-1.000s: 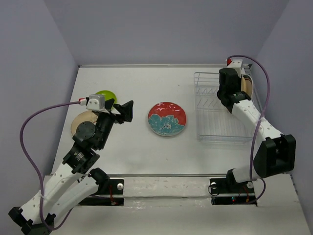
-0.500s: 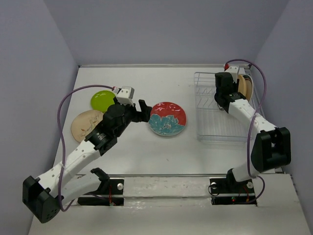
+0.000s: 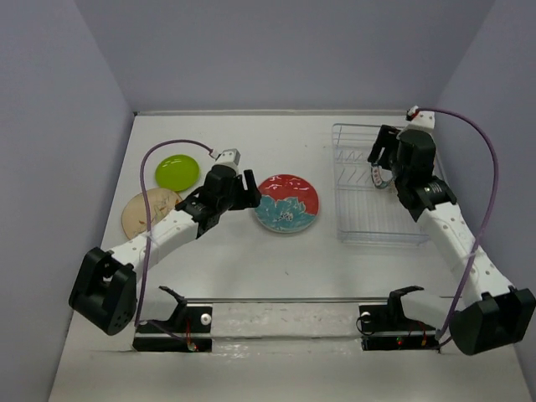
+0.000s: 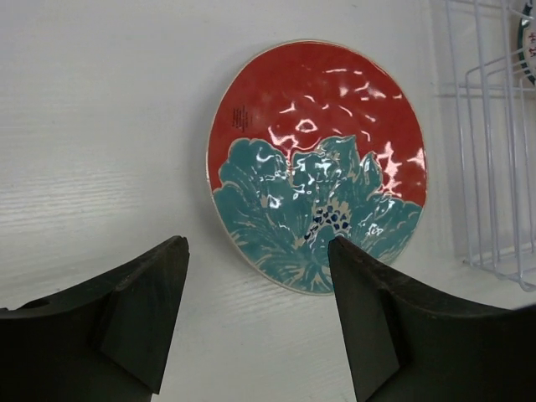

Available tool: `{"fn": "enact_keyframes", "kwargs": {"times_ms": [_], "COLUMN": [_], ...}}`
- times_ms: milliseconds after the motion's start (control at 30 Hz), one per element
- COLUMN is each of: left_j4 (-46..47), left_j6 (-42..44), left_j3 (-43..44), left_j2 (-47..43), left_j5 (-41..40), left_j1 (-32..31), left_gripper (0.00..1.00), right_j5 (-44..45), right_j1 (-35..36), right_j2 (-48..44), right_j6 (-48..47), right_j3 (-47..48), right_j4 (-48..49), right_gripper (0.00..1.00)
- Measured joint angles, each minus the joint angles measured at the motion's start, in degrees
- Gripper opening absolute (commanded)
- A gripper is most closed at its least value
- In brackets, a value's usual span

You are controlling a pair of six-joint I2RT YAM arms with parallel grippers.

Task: Load the plates into the dish rack

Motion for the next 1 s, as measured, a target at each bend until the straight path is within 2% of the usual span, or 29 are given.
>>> {"fn": "enact_keyframes", "kwargs": {"times_ms": [167, 433, 733, 1000], "left_j4": [2.97, 9.99, 15.37, 17.66], "left_j6": [-5.40, -10.62, -12.13, -12.26], "left_j3": [-0.04, -0.37, -0.42, -3.30], "left_j2": [7.85, 16.68, 20.98, 17.84], "left_j5": [2.73, 5.64, 5.18, 3.39], "left_j1": [1.33, 1.33, 2.01, 1.97], "left_gripper": [0.71, 0.64, 0.63, 0.76], "right_j5": [-12.41, -30.82, -39.65, -41.13], "right_j1": [0.02, 0.13, 0.85, 0.90], "right_j2": [-9.60, -11.63, -11.63, -11.61], "right_j6": [3.52, 9.60, 13.57, 14.05], "right_j3": [-6.84, -14.47, -17.90, -18.75], "right_j4": [3.50, 8.52, 13.90, 15.45], "right_gripper": [0.71, 0.70, 0.69, 0.69]}}
